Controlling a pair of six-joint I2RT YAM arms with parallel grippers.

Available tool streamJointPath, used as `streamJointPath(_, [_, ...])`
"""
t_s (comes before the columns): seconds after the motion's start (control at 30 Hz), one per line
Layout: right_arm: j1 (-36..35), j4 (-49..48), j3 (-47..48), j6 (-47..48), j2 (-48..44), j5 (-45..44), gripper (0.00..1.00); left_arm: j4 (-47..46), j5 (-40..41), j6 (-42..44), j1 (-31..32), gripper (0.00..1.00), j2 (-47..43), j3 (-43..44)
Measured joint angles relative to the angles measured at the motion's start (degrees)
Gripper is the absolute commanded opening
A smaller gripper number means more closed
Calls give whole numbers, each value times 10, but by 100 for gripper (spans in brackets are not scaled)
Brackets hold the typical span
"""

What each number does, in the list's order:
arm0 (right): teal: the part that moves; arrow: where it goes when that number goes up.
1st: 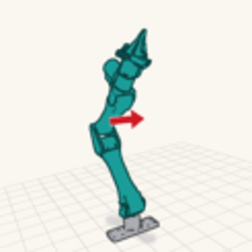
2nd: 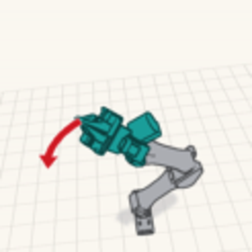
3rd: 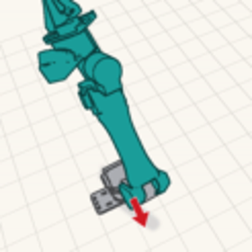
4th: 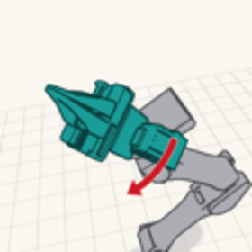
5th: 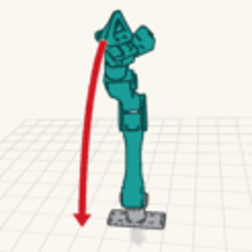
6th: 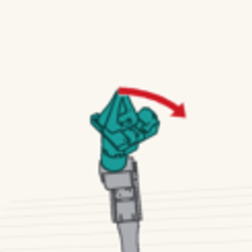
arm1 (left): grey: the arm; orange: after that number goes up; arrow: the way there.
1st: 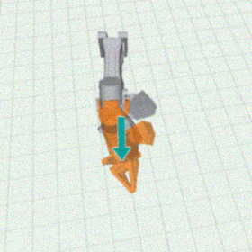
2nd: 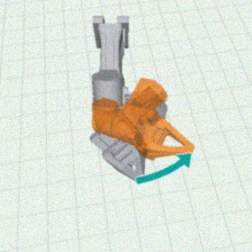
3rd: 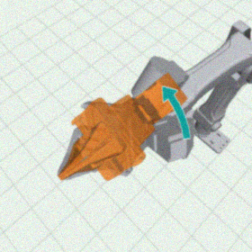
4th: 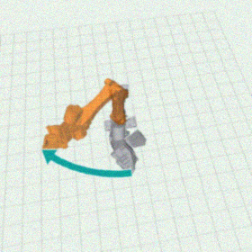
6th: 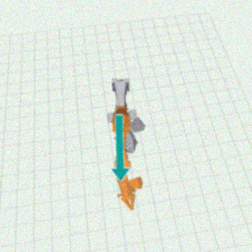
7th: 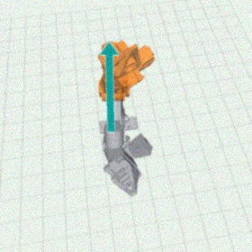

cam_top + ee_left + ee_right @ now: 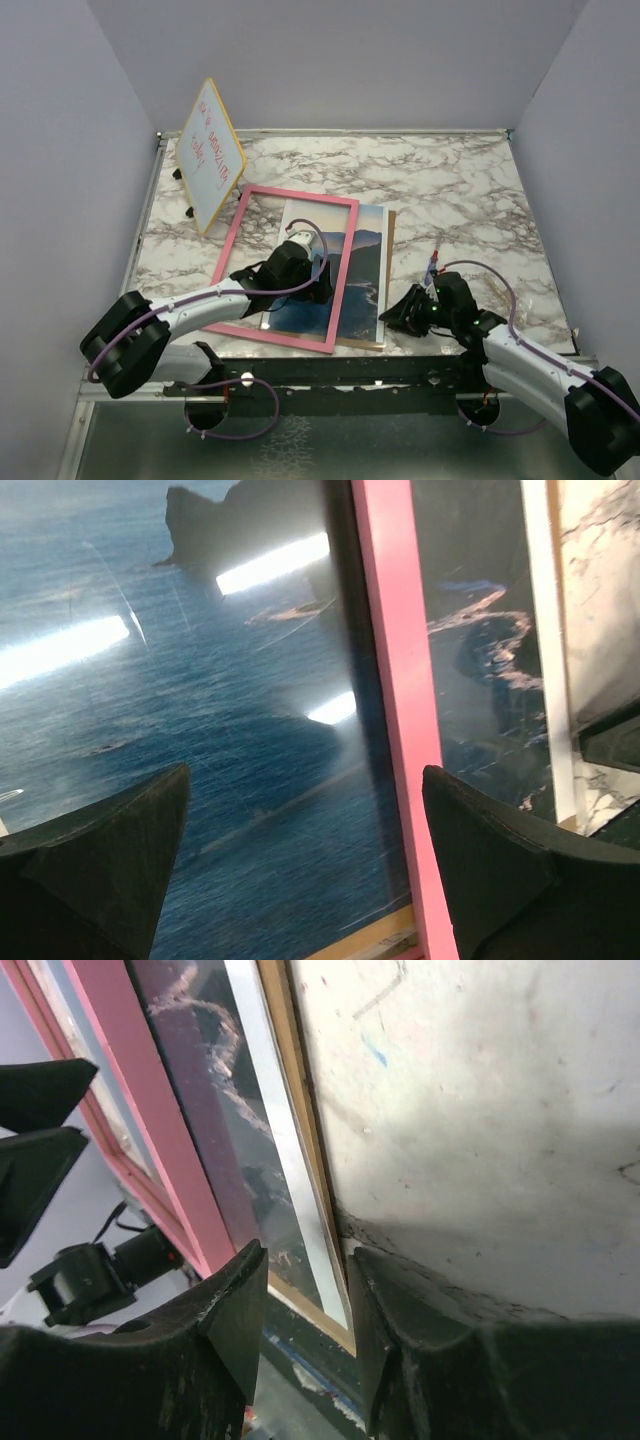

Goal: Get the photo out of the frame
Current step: Remove the photo frame item from the photo frame.

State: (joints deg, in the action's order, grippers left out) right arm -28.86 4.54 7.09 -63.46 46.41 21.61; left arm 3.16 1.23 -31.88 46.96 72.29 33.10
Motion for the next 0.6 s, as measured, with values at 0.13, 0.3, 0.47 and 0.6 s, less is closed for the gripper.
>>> streamJointPath(0.13, [0,-30,-24,-14,-3,21,42,-16,-8,-1,0,97,24,-12])
streamJointPath(0.3, [0,-45,-37,-23,-10,36,34,-40,-10,-3,1,97,35,-15])
streamJointPath(0.47, [0,-30,-43,-25,-39,38,29,-53,-10,-4,2,97,35,-21])
streamJointPath(0.6, [0,-3,-42,-26,-81,39,26,-57,-10,-6,2,97,35,-22])
